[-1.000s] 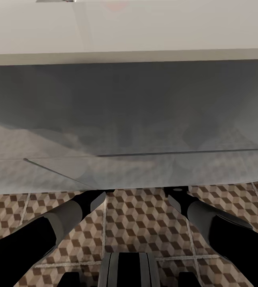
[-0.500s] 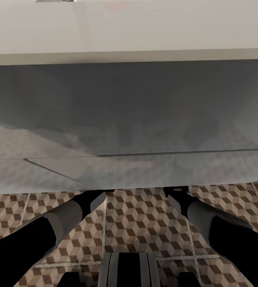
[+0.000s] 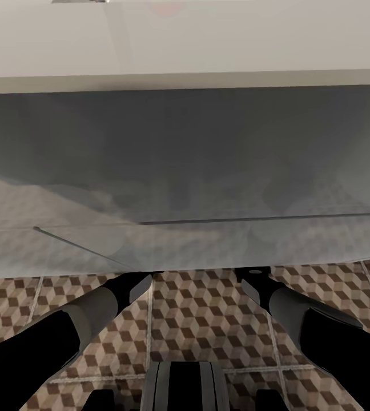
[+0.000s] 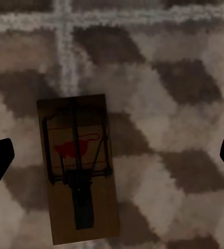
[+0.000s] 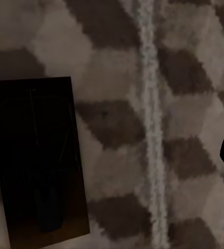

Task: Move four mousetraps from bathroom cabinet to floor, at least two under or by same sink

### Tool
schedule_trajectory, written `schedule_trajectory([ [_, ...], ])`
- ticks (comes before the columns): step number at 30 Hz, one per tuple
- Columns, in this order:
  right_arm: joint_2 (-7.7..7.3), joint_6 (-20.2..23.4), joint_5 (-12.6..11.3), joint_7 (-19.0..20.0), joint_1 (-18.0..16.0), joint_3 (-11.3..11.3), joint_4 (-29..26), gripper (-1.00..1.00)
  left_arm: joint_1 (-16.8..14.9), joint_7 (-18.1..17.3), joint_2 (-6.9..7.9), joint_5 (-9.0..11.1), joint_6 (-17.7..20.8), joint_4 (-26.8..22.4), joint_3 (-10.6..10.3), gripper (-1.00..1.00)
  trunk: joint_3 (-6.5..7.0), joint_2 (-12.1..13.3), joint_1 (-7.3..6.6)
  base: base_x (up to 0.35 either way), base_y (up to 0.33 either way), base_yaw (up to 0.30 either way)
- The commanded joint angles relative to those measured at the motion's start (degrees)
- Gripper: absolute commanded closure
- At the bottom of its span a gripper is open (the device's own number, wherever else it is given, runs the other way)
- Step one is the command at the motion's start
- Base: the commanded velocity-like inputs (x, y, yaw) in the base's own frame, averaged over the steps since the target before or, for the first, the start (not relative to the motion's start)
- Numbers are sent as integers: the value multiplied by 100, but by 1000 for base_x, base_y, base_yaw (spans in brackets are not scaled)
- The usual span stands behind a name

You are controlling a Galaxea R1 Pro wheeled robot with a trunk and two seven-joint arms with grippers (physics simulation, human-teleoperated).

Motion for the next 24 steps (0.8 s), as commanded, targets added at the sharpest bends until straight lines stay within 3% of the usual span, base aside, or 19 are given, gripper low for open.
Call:
schedule_trajectory([
  [1,-2,-5,-58,-25,-1,48,-7,-100,-307,41,8,50,6,-15,-7,-100,-2,-1,-2,0,0,0],
  [24,-21,4,-65,-25,-1,46,-7,-100,-306,46,16,44,-328,-35,-15,-100,-2,-1,-2,0,0,0],
])
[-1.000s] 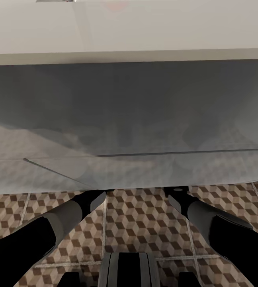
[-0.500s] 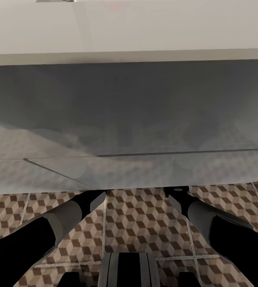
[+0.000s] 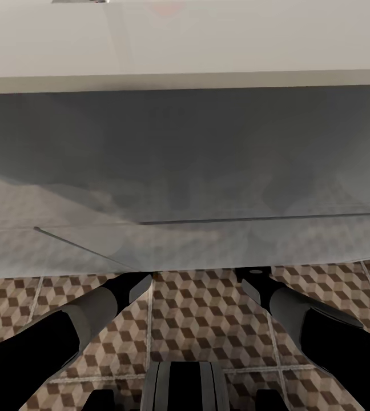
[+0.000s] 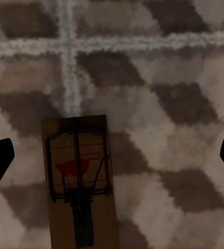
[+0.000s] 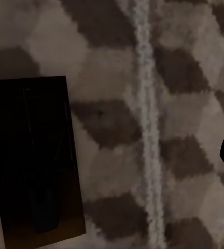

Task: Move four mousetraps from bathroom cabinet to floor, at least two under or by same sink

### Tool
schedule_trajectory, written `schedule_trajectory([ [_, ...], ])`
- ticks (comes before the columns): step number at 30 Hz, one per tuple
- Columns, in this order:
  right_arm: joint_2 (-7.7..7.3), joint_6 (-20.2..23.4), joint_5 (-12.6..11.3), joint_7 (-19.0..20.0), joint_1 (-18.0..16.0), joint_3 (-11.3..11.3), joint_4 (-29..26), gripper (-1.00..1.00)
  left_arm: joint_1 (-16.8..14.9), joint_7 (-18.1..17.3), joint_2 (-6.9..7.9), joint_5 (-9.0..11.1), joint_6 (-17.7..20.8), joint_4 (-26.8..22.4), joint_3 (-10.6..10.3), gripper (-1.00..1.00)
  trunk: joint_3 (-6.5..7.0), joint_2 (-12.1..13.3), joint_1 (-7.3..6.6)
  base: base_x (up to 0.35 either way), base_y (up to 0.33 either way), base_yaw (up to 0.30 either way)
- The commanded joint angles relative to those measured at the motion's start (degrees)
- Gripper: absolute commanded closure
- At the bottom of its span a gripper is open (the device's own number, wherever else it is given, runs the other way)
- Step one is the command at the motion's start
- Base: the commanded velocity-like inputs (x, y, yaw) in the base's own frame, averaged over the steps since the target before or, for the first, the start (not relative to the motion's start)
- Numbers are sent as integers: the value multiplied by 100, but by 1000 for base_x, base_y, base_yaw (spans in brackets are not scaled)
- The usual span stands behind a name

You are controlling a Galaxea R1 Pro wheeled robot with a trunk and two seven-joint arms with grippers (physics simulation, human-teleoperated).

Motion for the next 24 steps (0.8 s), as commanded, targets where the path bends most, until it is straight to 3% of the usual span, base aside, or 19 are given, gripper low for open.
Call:
schedule_trajectory([
  [1,-1,-4,-58,-26,-1,48,-7,-100,-311,32,2,56,-24,-7,-27,-100,-2,-1,-2,-21,0,0],
  [9,5,-4,-57,-26,-1,48,-7,-100,-311,32,3,57,-56,-7,-28,-100,-2,-1,-2,-180,0,0],
  [24,15,-12,-54,-26,-1,48,-7,-100,-311,32,2,54,-61,-7,-28,-100,-2,-1,-2,-317,-31,0],
])
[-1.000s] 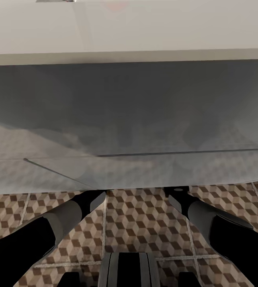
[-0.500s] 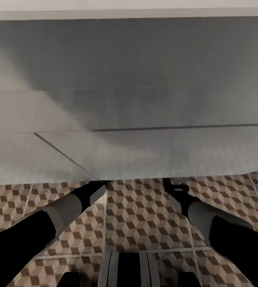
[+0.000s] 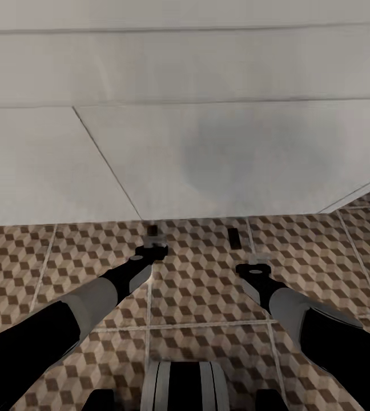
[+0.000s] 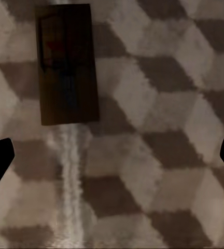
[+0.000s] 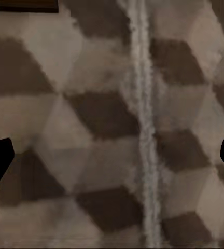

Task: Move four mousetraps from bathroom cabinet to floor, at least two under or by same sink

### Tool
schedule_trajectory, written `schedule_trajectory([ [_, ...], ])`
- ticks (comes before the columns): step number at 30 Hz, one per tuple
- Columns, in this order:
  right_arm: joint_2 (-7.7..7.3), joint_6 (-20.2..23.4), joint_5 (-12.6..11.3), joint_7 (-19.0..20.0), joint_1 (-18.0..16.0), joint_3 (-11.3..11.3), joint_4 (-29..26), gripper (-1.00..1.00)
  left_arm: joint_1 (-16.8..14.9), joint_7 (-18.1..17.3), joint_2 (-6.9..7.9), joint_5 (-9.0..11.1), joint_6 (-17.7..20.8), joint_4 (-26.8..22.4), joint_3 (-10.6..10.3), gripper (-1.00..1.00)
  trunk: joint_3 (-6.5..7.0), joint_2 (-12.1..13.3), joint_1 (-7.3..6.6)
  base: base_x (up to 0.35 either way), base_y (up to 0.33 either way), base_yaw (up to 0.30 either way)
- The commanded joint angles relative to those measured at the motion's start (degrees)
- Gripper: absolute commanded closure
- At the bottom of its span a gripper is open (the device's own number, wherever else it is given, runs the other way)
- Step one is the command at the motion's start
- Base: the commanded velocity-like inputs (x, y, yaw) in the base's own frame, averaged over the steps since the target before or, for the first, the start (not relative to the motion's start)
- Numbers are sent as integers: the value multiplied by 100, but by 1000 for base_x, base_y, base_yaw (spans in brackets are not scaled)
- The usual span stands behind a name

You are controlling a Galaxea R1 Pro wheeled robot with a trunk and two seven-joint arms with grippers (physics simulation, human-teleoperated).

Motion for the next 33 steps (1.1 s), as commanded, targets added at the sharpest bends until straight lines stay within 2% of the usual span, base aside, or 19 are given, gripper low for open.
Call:
schedule_trajectory([
  [1,-1,-5,-60,-25,-1,48,-8,-100,-4,31,1,50,-19,-3,-49,-100,-3,-1,-4,-330,-83,0],
  [20,8,-5,-60,-25,-1,48,-8,-100,-4,31,-15,49,-45,-10,-57,-100,-3,-1,-4,-306,-103,0],
  [33,8,-16,-56,-21,-1,48,-8,-100,-4,32,-4,48,-62,-4,-57,-100,-3,-1,-4,-72,-24,0],
])
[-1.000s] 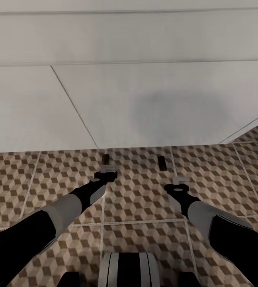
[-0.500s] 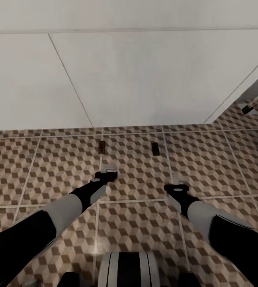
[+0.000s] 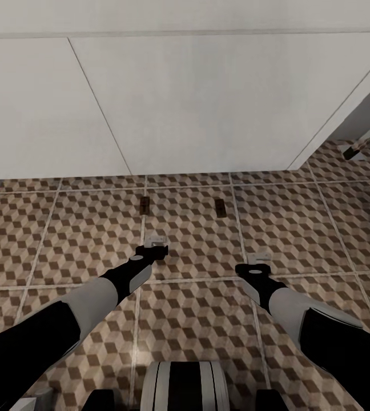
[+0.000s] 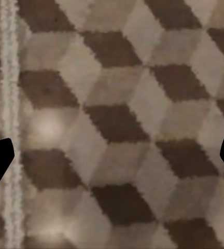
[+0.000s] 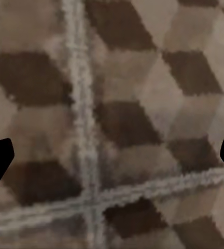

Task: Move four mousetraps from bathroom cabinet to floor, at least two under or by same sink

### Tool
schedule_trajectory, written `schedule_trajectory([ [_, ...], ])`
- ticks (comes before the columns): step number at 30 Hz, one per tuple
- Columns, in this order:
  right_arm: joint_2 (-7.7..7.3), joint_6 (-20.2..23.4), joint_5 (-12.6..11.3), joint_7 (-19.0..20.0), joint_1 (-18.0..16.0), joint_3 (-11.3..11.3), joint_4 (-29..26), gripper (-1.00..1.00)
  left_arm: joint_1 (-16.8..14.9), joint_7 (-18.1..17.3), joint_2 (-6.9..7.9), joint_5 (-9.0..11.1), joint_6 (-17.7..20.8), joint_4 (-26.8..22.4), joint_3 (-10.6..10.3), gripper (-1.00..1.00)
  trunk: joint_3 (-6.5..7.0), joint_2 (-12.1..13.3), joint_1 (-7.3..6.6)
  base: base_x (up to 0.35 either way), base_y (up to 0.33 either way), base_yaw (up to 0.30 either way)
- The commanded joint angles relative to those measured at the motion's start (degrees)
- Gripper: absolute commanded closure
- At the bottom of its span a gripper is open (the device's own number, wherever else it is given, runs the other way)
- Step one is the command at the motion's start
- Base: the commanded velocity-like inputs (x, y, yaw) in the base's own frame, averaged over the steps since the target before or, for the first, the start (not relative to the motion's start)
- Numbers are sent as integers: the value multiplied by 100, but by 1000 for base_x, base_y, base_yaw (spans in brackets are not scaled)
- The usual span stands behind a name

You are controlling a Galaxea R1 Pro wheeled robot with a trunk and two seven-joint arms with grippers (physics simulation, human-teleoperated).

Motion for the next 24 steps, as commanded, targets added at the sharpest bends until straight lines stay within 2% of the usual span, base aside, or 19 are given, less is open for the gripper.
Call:
schedule_trajectory([
  [1,-1,-16,-59,-24,-1,48,-7,-100,-4,31,2,52,-22,-1,-51,-100,-3,-1,-1,-11,-4,0],
  [24,7,-170,-58,-23,4,48,-7,-100,5,80,18,51,-131,16,-58,-100,-3,-1,-1,-2,0,0],
])
